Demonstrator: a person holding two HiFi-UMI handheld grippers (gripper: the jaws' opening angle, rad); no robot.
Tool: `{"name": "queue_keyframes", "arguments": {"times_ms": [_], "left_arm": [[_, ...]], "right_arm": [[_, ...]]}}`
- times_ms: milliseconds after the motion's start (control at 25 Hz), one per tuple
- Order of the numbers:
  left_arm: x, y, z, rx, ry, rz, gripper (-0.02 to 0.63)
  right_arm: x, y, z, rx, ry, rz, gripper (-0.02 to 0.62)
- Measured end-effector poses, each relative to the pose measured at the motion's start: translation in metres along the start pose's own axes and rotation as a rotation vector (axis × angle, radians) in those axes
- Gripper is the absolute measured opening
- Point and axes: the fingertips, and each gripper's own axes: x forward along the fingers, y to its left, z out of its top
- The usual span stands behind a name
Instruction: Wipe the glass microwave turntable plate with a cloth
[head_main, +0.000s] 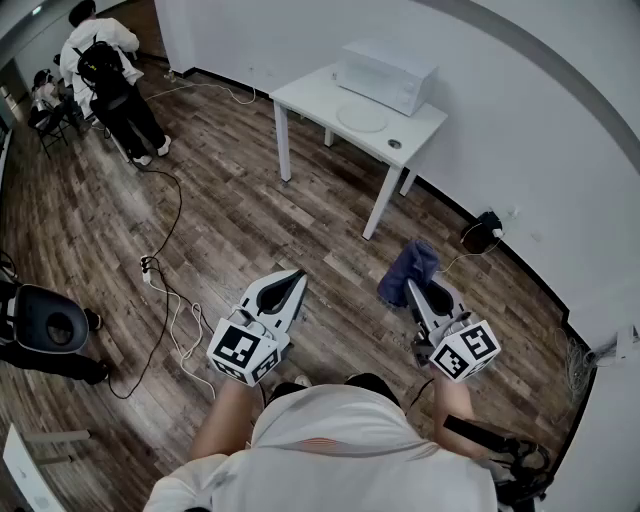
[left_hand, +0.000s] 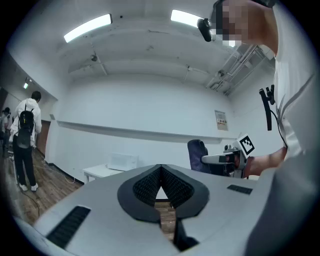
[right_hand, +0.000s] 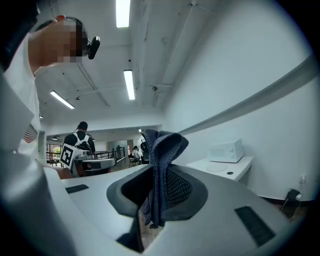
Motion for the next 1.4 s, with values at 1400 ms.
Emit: {"name": "queue_keyframes", "arguments": {"times_ms": [1400], "left_arm": [[0.188,0.127,-0.024,-0.031,0.082,0.016,0.011]], "right_arm": [[0.154,-0.172,-0.007,0.079,0.021,0.015,0.061]]}}
